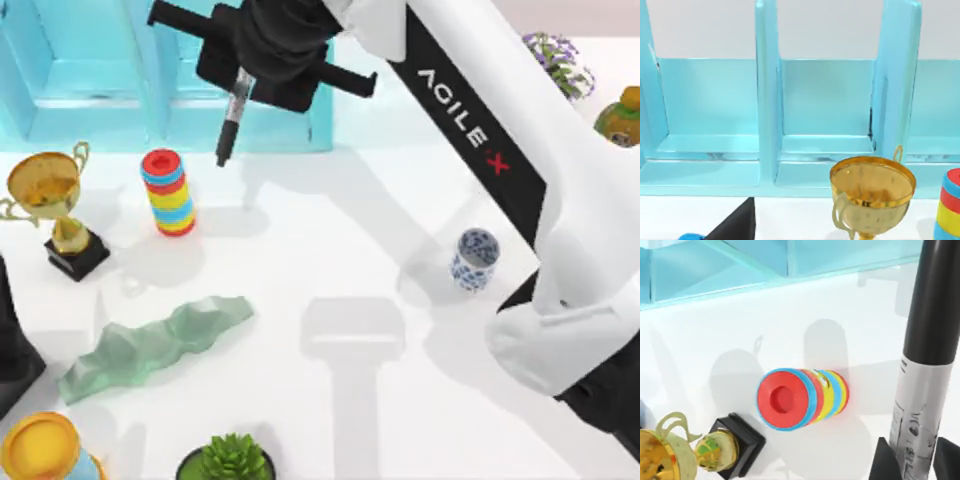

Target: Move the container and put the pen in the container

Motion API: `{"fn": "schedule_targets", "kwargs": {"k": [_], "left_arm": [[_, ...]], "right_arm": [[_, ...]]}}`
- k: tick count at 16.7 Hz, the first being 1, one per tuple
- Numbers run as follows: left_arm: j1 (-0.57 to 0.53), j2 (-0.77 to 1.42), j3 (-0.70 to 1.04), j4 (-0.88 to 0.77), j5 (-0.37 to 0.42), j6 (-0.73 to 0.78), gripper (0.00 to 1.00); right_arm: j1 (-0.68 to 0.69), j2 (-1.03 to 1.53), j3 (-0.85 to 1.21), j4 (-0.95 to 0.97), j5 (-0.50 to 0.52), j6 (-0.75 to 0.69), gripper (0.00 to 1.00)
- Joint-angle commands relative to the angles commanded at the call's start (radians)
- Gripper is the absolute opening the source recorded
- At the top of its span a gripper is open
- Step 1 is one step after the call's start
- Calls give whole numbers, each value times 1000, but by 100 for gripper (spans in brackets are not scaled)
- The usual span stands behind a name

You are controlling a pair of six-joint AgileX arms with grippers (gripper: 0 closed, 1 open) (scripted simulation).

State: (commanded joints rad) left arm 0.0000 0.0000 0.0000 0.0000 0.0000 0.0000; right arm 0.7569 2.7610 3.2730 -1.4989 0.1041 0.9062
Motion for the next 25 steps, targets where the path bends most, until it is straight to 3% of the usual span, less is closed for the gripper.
{"fn": "schedule_targets", "kwargs": {"k": [5,18,25], "left_arm": [[0,0,0,0,0,0,100],[0,0,0,0,0,0,100],[0,0,0,0,0,0,100]], "right_arm": [[18,-288,-511,392,129,-154,0],[79,-1146,-2064,1573,527,-612,0],[104,-1465,-2649,2018,679,-783,0]]}}
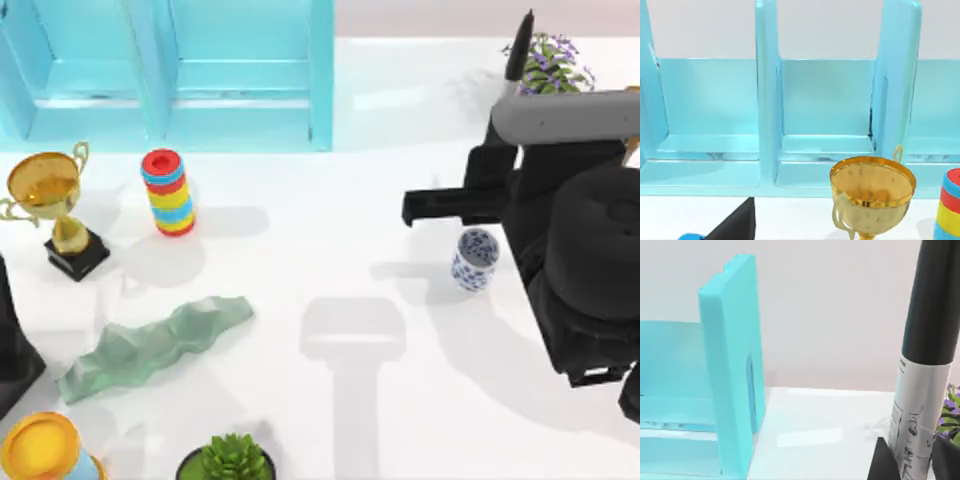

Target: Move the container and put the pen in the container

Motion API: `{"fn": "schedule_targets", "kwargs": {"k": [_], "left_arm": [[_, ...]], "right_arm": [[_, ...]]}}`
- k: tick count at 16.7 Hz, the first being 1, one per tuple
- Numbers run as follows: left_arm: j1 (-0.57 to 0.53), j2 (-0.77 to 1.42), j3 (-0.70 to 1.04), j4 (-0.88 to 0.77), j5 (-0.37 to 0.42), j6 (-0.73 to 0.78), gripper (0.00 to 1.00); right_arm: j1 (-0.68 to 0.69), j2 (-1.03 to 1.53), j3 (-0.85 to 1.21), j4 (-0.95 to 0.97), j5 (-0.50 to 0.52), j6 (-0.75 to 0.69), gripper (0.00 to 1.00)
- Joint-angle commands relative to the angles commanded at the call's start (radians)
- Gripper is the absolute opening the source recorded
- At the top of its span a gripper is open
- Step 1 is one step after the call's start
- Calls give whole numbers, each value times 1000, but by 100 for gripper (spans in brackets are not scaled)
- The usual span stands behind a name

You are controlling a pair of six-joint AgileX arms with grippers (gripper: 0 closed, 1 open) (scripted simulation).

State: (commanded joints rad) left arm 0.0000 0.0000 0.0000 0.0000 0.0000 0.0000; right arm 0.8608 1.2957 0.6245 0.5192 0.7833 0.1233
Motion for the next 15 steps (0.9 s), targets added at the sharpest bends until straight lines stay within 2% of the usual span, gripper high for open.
{"fn": "schedule_targets", "kwargs": {"k": [5,11,15], "left_arm": [[0,0,0,0,0,0,100],[0,0,0,0,0,0,100],[0,0,0,0,0,0,100]], "right_arm": [[6,-83,-148,116,39,-45,0],[0,-75,-147,117,37,-43,0],[-47,15,-128,195,-10,-50,0]]}}
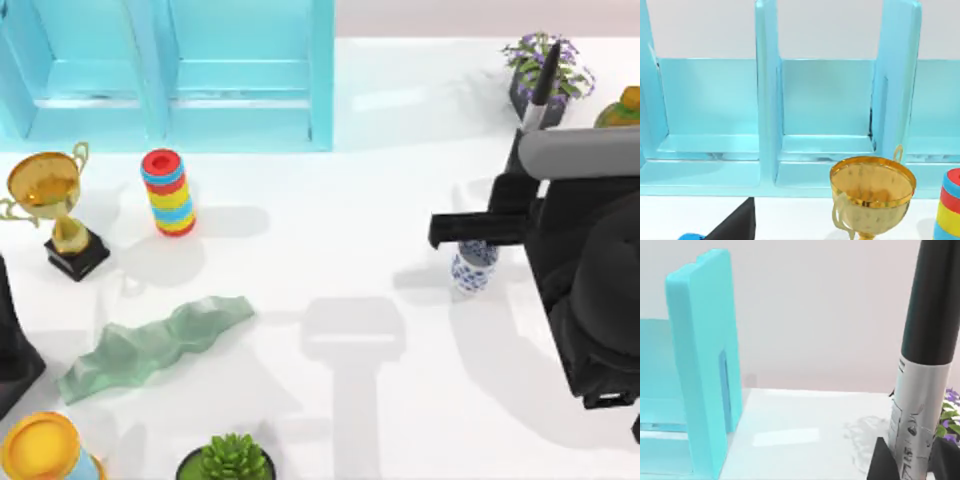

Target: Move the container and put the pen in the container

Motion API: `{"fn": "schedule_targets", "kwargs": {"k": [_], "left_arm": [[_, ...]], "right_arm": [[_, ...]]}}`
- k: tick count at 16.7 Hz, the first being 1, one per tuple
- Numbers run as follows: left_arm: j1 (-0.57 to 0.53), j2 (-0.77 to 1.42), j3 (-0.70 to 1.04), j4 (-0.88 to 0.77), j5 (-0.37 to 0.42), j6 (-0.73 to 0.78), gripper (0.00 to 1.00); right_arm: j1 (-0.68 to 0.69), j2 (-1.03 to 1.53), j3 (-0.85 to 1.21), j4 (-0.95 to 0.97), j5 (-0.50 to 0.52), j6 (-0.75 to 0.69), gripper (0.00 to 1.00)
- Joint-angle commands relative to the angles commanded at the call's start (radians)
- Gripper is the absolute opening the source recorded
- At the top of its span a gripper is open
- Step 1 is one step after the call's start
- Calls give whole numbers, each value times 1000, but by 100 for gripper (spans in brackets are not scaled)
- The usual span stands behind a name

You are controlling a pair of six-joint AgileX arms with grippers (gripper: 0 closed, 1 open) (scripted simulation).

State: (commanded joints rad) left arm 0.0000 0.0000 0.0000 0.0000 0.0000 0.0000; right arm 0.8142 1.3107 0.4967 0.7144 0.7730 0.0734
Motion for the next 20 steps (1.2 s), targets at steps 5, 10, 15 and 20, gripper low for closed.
{"fn": "schedule_targets", "kwargs": {"k": [5,10,15,20], "left_arm": [[0,0,0,0,0,0,100],[0,0,0,0,0,0,100],[0,0,0,0,0,0,100],[0,0,0,0,0,0,100]], "right_arm": [[-64,105,21,94,-64,-9,0],[-64,105,21,94,-64,-9,15],[-64,105,21,94,-64,-9,53],[-64,105,21,94,-64,-9,90]]}}
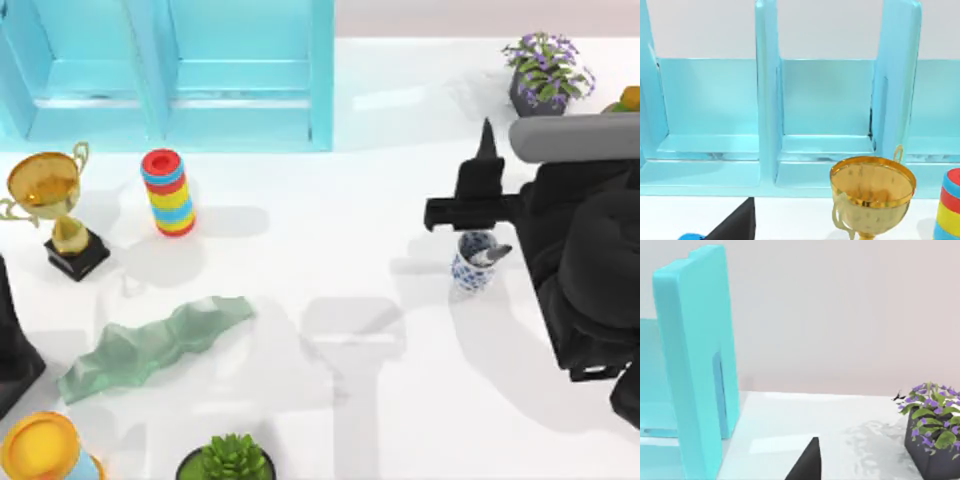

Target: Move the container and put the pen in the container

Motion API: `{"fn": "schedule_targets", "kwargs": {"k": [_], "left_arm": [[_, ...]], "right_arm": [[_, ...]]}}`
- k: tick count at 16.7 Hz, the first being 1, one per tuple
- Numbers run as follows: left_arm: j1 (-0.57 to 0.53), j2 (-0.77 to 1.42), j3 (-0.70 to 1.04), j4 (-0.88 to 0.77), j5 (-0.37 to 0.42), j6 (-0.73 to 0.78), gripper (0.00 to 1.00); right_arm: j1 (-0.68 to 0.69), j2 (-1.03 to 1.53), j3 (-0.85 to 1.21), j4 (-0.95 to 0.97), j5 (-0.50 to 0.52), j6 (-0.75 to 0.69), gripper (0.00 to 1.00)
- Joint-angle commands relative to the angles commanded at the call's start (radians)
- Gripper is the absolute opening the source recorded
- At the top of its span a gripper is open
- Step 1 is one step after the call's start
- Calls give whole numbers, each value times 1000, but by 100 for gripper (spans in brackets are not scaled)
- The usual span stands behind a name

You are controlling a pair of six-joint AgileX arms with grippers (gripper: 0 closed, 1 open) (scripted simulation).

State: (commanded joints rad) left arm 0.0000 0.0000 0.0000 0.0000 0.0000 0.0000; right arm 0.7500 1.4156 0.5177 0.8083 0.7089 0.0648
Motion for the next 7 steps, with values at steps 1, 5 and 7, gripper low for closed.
{"fn": "schedule_targets", "kwargs": {"k": [1,5,7], "left_arm": [[0,0,0,0,0,0,100],[0,0,0,0,0,0,100],[0,0,0,0,0,0,100]], "right_arm": [[0,0,0,0,0,0,98],[0,0,0,0,0,0,100],[0,0,0,0,0,0,100]]}}
